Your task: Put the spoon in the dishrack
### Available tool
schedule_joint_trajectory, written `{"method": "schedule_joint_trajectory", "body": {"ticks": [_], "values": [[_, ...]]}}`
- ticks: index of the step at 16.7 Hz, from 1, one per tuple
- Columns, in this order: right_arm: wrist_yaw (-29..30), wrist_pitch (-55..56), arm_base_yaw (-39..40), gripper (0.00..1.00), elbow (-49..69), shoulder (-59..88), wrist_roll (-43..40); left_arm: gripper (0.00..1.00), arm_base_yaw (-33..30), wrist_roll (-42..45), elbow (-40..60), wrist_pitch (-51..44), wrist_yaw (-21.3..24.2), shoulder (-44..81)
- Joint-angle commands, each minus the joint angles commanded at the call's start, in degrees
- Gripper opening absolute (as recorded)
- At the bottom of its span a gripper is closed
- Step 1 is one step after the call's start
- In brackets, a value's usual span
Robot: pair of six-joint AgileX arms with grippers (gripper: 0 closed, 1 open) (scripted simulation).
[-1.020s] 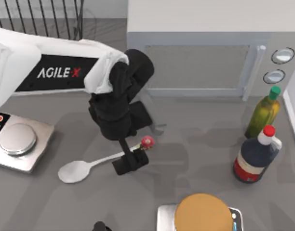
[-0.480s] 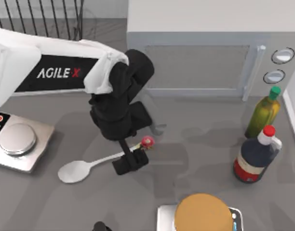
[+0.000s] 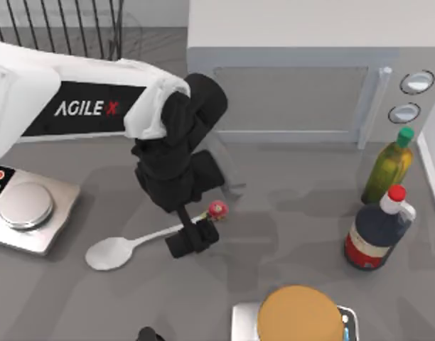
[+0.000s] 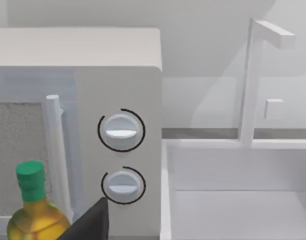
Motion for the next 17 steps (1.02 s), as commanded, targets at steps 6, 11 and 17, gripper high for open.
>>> {"method": "schedule_joint_trajectory", "body": {"ticks": [6,11,17], "values": [[0.0,0.0,0.0,1.00,0.0,0.0,0.0,0.00,0.0,-0.4,0.7,-2.0,1.0,-3.0],[0.0,0.0,0.0,1.00,0.0,0.0,0.0,0.00,0.0,-0.4,7.2,-8.7,1.0,-3.2],[0.0,0.0,0.0,1.00,0.0,0.0,0.0,0.00,-0.2,-0.5,28.3,-33.6,1.0,-4.9]]}}
